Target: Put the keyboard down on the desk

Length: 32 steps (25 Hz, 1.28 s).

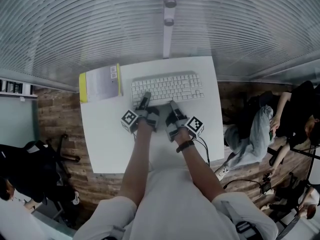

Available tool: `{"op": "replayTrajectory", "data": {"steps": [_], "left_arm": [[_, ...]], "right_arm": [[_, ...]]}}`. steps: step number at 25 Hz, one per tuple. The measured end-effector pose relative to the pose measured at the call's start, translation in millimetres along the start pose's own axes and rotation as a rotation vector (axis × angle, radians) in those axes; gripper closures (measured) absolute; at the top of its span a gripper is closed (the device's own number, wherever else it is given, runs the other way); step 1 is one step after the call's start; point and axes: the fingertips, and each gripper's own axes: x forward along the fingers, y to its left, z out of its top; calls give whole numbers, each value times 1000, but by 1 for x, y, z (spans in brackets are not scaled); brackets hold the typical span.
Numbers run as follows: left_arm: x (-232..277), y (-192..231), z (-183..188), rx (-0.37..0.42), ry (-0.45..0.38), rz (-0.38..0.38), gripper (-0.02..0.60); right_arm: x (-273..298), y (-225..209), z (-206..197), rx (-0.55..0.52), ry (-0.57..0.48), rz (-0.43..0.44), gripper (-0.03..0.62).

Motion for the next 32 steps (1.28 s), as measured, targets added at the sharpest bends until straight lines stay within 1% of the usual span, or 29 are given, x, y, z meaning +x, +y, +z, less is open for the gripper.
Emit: {"op": "replayTrajectory", "data": {"steps": [2, 7, 14, 19, 22, 27, 29, 32], "left_arm": [[-6, 0, -3, 22, 14, 13, 443], [-29, 7, -14, 107, 84, 53, 406], [-71, 20, -20, 133, 105, 104, 400], [-92, 30, -18, 130, 101, 139, 400], [-98, 34, -17, 125, 107, 153, 400], [-98, 26, -17, 119, 106, 127, 400], [-96, 24, -19, 116, 110, 121, 400], [-92, 20, -20, 110, 113, 109, 400]], "right_arm": [[0, -1, 0, -1, 2, -3, 507], [2, -4, 3, 7, -4, -4, 507], [5, -9, 4, 5, -3, 3, 507], [5, -14, 5, 14, -15, -23, 510], [6, -21, 3, 21, -21, -47, 518], [6, -27, 3, 45, -32, -90, 522], [8, -31, 3, 57, -40, -134, 522], [9, -43, 3, 44, -36, -225, 528]]}}
